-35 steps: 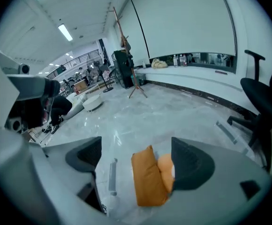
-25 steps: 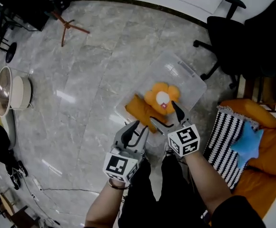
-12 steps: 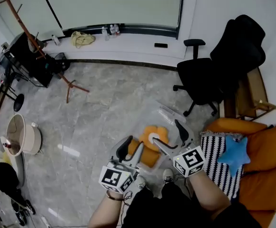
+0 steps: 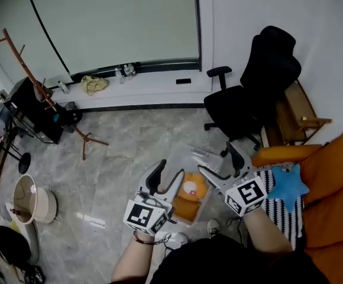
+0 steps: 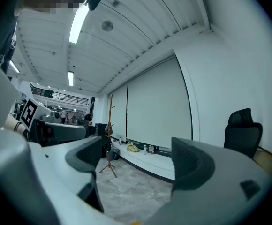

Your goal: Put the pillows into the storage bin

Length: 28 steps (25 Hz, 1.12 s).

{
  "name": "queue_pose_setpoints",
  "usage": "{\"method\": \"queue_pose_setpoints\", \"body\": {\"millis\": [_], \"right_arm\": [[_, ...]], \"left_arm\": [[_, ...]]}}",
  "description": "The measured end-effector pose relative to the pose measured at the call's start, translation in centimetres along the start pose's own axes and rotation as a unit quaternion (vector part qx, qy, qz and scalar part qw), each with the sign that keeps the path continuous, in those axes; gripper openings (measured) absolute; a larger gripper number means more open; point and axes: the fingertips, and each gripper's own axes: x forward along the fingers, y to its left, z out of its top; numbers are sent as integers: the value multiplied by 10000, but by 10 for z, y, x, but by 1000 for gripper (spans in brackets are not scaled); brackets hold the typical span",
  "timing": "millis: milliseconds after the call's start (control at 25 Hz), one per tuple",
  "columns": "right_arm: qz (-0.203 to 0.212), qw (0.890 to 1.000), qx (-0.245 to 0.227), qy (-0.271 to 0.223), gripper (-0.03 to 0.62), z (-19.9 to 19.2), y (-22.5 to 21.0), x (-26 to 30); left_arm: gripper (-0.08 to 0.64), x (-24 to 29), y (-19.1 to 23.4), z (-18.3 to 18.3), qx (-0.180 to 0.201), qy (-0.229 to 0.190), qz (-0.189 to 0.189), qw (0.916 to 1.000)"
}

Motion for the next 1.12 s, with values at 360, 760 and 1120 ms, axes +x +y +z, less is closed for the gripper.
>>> {"method": "queue_pose_setpoints", "body": {"millis": [360,760,1120], "right_arm": [[-301,9995,-81,29,479,4,-2,-14],[-882,9956,160,256,480,-27,0,-30],[-1856,9804,280,608,480,-57,-37,-107]], "left_arm": [[221,4,-9,3,-34,12,-307,9995],[221,-3,-11,-27,-243,308,-736,9965],[221,33,-74,-59,-451,550,-1716,9826]]}}
